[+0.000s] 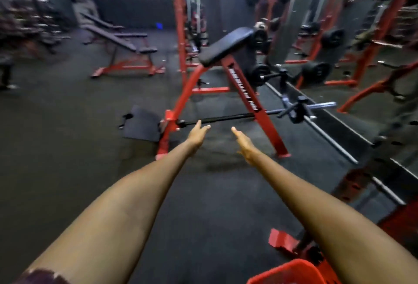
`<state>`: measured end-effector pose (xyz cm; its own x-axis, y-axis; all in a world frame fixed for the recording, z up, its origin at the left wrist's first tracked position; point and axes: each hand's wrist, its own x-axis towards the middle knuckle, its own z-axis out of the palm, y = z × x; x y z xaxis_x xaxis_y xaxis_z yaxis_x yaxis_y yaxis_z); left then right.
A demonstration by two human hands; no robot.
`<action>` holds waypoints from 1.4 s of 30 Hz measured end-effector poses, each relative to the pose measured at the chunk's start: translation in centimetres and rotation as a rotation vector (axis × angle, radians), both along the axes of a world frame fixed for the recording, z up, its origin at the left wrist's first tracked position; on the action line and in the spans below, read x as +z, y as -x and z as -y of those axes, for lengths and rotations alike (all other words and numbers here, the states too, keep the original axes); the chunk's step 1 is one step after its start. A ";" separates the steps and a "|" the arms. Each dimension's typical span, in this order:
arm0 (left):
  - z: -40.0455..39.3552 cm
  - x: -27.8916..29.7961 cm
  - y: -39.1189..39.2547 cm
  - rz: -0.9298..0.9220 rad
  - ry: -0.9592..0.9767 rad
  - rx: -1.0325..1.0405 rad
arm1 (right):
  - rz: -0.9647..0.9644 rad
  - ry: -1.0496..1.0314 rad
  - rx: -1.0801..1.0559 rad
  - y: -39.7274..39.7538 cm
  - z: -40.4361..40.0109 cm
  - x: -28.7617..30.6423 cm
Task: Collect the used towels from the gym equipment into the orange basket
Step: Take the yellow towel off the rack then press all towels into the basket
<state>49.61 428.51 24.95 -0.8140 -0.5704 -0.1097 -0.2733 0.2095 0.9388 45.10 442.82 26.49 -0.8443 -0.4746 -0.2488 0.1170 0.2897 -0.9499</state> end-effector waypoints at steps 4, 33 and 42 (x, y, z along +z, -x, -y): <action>9.5 0.1 -8.1 0.018 0.022 0.262 | 0.065 0.025 0.203 -4.4 9.4 0.3; 54.6 -1.3 -37.9 -0.097 -0.224 0.982 | 0.049 0.009 1.024 -27.8 65.4 -1.7; 74.5 0.3 -35.0 -0.156 -0.265 0.985 | 0.068 0.052 1.080 -24.6 86.7 1.2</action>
<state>84.62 354.01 25.24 -0.0144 -0.9649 -0.2621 -0.0830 -0.2601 0.9620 69.67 356.15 27.66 0.0407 -0.9705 -0.2378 -0.1229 0.2313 -0.9651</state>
